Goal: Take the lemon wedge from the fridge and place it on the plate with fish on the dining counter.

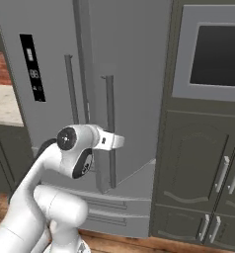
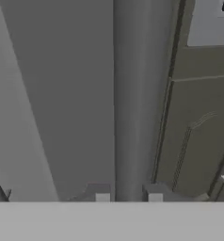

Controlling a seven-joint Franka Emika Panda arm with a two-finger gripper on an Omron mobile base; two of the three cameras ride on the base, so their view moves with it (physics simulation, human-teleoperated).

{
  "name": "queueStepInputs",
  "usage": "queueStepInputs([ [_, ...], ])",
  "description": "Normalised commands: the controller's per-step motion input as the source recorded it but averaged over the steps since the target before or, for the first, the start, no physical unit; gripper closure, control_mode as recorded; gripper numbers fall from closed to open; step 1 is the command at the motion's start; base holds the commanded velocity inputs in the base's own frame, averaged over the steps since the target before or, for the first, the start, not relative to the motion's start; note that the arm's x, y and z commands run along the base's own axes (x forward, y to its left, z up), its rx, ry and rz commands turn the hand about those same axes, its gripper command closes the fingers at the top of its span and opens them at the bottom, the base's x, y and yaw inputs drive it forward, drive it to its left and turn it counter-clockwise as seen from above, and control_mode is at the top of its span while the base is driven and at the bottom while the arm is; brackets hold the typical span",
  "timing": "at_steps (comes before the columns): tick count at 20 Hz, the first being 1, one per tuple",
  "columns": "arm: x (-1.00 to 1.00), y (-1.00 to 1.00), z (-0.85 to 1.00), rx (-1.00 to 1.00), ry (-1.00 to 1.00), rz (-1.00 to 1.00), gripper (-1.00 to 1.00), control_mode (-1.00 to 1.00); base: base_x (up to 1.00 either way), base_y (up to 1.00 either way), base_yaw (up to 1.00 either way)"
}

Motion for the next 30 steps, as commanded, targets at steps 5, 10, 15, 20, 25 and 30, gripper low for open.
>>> queueStepInputs([
  [5, -0.57, 0.93, 0.9, -0.09, -0.1, -0.18, -1.0, -1.0, 0.0, 0.0, 0.0],
  [10, 0.16, 1.0, 0.67, -0.04, -0.3, -0.35, -1.0, -1.0, 0.0, 0.0, 0.0],
  [15, 0.56, 0.63, -0.03, -0.03, -0.15, -0.76, -1.0, -1.0, 0.0, 0.0, 0.0],
  [20, 0.35, -0.14, 0.01, 0.04, 0.0, -0.09, -1.0, -1.0, 0.0, 0.0, 0.0],
  [25, 0.61, -0.72, 0.21, 0.31, 0.13, -0.01, -1.0, -1.0, 0.0, 0.0, 0.0],
  [30, 0.75, -0.2, 0.01, 0.08, 0.16, -0.07, -1.0, -1.0, 0.0, 0.0, 0.0],
])
